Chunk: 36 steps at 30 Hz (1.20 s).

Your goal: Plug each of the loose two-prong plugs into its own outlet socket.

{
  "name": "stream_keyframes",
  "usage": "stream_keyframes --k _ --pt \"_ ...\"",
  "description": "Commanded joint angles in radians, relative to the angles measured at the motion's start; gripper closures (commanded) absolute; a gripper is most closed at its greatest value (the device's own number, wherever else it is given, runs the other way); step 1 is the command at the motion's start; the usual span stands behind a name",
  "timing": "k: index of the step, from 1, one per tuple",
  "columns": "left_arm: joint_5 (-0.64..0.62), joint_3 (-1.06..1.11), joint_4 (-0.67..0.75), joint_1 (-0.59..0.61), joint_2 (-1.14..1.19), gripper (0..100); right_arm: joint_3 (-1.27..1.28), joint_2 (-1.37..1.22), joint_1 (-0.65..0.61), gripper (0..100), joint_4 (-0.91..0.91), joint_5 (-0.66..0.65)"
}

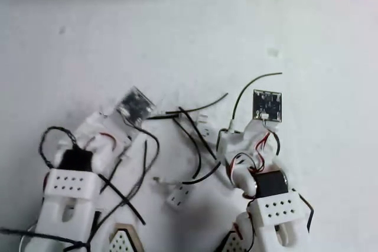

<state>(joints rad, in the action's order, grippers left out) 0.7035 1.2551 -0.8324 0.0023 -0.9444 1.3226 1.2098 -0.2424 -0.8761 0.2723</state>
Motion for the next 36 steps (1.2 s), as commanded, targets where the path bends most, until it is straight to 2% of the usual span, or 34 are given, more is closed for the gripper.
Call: stream_keyframes --k 1,8,13,18,24,31,36 --pt "0.000 0.072 0.025 -0.119 -0.013 82 -0.009 0.013 -0.005 98.1 0.018 -0.003" --pt "0.000 0.060 -0.058 -0.140 -0.022 82 -0.009 0.013 -0.005 98.1 0.018 -0.003" --pt "-0.009 -0.064 -0.087 -0.061 -0.022 82 -0.009 0.015 -0.005 98.1 0.018 -0.003" --pt "-0.041 -0.081 0.015 -0.012 -0.012 82 -0.009 0.016 -0.005 98.1 0.018 -0.003" --pt "-0.014 0.072 0.098 -0.084 -0.012 82 -0.009 0.015 -0.005 98.1 0.018 -0.003" --pt "-0.009 0.075 0.026 -0.088 -0.001 82 -0.009 0.013 -0.005 98.1 0.018 -0.003" --pt "-0.041 -0.015 -0.029 -0.058 -0.039 82 -0.009 0.013 -0.005 98.1 0.018 -0.003"
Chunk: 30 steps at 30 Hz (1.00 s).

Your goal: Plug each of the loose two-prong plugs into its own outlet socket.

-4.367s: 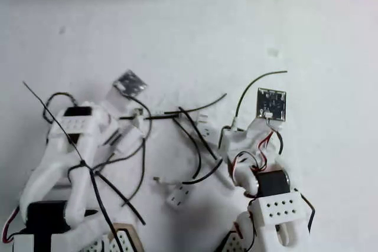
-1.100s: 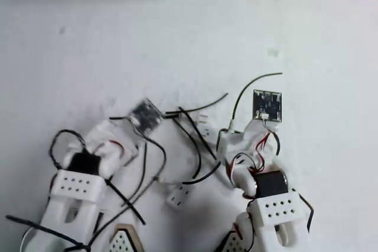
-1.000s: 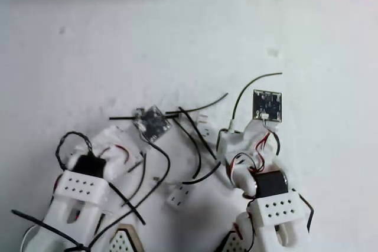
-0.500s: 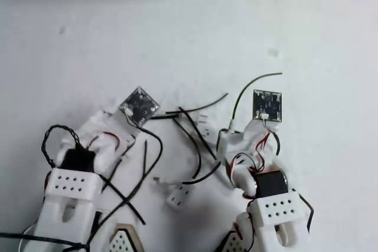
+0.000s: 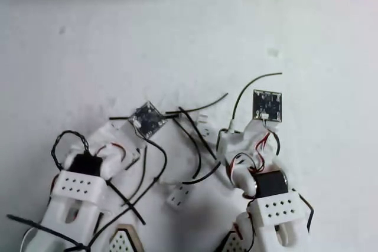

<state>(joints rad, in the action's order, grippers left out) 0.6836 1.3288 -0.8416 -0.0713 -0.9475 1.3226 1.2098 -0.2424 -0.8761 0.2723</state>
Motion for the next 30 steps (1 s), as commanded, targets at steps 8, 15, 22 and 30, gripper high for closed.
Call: stream_keyframes --k 8,15,22,30 --pt "-0.130 -0.229 0.089 0.071 0.188 82 -0.009 0.013 -0.005 98.1 0.018 -0.003" --pt "-0.130 -0.454 -0.034 0.065 0.610 82 -0.009 0.013 -0.005 98.1 0.016 -0.003" --pt "-0.055 -0.402 -0.094 0.044 0.633 82 -0.009 0.015 -0.005 98.1 0.016 -0.005" --pt "-0.052 -0.365 -0.212 0.048 0.352 84 -0.009 0.013 -0.005 98.1 0.018 -0.026"
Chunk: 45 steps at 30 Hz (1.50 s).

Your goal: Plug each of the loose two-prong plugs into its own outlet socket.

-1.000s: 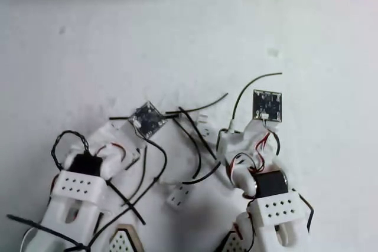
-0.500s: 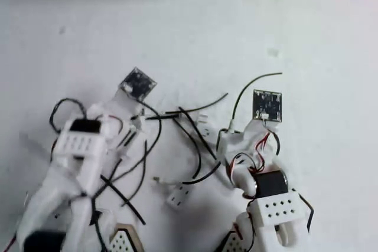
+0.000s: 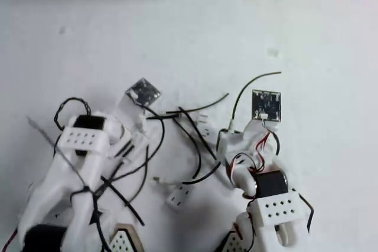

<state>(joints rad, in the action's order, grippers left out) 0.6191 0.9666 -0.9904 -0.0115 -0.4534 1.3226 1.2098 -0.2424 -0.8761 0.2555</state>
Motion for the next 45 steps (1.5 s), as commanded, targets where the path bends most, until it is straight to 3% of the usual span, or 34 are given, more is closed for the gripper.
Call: stream_keyframes --k 1,8,14,25,29,37,45 --pt "0.011 -0.006 -0.072 -0.012 -0.176 84 -0.009 0.013 -0.005 98.1 0.018 -0.009" --pt "-0.060 -0.038 0.009 -0.028 -0.211 84 -0.009 0.013 -0.005 98.1 0.018 -0.006" --pt "-0.080 -0.057 0.106 -0.101 -0.035 84 -0.008 0.013 -0.005 98.1 0.018 -0.006" --pt "-0.068 -0.175 0.080 -0.107 0.254 84 -0.008 0.013 -0.005 98.1 0.018 -0.009" --pt "-0.014 -0.143 0.005 -0.097 0.220 84 -0.008 0.013 -0.005 98.1 0.018 -0.011" --pt "-0.008 -0.017 -0.009 -0.073 -0.012 84 -0.008 0.013 -0.005 98.1 0.018 -0.012" --pt "-0.130 -0.040 0.086 -0.105 -0.117 84 -0.008 0.013 -0.005 98.1 0.016 -0.008"
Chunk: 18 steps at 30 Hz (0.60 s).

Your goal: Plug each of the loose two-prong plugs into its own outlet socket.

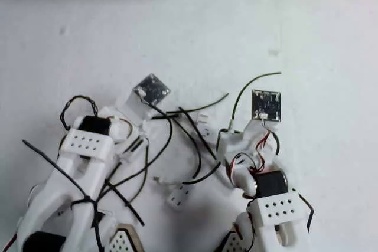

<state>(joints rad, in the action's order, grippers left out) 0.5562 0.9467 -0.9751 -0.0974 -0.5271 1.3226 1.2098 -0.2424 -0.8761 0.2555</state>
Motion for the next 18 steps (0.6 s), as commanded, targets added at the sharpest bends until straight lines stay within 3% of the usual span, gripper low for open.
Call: stream_keyframes --k 1,7,12,18 --pt "-0.072 -0.018 0.097 -0.025 -0.044 84 -0.008 0.013 -0.005 98.1 0.016 -0.008" --pt "-0.074 -0.020 0.126 -0.073 0.008 84 -0.008 0.013 -0.005 98.1 0.016 -0.008" --pt "-0.069 -0.080 0.196 -0.048 0.236 84 -0.008 0.013 -0.005 98.1 0.016 -0.009" --pt "-0.063 -0.172 0.057 -0.021 0.326 84 -0.008 0.013 -0.005 98.1 0.016 -0.011"
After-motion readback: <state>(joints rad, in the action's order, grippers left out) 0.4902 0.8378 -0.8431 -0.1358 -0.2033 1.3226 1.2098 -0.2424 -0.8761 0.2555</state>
